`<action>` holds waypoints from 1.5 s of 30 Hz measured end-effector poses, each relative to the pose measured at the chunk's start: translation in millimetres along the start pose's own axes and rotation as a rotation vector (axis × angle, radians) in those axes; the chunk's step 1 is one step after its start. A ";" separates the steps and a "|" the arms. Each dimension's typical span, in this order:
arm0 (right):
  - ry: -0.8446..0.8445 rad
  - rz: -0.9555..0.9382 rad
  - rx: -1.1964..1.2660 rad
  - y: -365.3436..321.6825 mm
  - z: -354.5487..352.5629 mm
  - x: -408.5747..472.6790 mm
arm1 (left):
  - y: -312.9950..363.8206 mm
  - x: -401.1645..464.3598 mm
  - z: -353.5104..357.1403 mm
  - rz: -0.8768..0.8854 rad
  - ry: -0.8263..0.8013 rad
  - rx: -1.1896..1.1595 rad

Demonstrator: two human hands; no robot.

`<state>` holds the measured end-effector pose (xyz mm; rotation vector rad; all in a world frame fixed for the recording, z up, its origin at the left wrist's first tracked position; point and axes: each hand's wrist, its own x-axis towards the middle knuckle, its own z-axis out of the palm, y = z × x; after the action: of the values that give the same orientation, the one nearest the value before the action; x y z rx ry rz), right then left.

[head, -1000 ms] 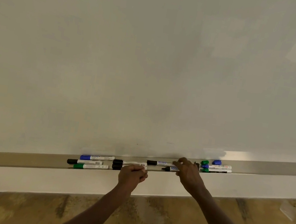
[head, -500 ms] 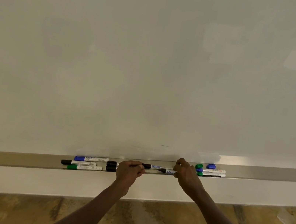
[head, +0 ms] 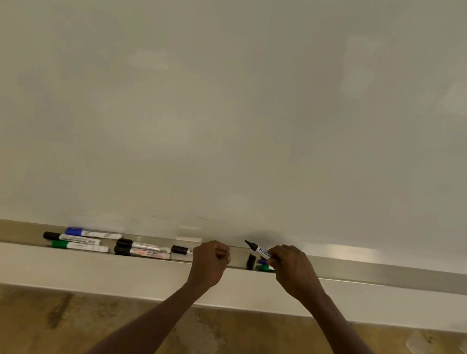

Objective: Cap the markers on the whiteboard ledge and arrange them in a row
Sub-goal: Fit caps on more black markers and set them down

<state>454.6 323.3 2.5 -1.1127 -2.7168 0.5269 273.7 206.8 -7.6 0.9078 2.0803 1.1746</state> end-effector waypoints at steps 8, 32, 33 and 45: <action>-0.028 -0.013 0.020 40.3 -13.1 -16.9 | 21.0 -6.6 55.7 0.068 0.028 0.156; 0.007 -0.078 0.008 62.0 -22.0 -14.1 | 11.8 15.9 66.9 0.092 -0.022 0.369; 0.020 -0.091 0.002 60.8 -20.6 -14.2 | 10.6 15.9 63.9 0.101 -0.026 0.346; 0.121 -0.149 -0.055 25.8 -15.8 -2.3 | 4.8 18.2 17.7 0.201 -0.158 0.152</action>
<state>477.3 342.9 7.3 -0.9132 -2.6952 0.3530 277.3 231.5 -14.0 1.2643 2.0064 1.0163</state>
